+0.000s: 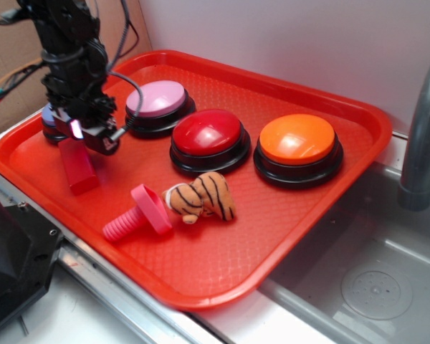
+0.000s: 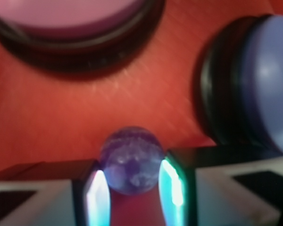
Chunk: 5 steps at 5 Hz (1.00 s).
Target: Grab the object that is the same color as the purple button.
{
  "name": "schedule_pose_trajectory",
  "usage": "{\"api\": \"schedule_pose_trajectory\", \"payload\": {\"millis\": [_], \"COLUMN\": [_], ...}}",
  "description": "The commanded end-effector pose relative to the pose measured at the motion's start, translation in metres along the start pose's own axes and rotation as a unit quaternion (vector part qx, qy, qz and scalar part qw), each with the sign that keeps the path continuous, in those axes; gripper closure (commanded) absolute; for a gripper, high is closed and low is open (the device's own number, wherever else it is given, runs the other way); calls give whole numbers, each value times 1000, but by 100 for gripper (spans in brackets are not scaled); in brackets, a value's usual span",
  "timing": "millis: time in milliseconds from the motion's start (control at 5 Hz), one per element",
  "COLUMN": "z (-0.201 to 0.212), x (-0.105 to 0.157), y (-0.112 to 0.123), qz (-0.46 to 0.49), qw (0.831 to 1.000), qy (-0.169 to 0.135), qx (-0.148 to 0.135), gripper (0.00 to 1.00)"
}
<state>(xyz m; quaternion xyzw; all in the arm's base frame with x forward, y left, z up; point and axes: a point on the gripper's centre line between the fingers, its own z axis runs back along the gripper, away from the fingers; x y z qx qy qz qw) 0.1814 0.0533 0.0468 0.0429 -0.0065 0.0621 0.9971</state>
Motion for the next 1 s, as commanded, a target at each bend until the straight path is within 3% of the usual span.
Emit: {"api": "schedule_pose_trajectory", "payload": {"millis": [0, 400, 600, 800], "z": [75, 121, 128, 125], "x": [7, 0, -3, -6], "y": [-12, -49, -61, -52], "qz": [-28, -134, -151, -131], "qw": [998, 986, 983, 988], "qy": [-56, -53, -42, -16], "qx": [-10, -89, -95, -77], "gripper": [100, 100, 100, 100]}}
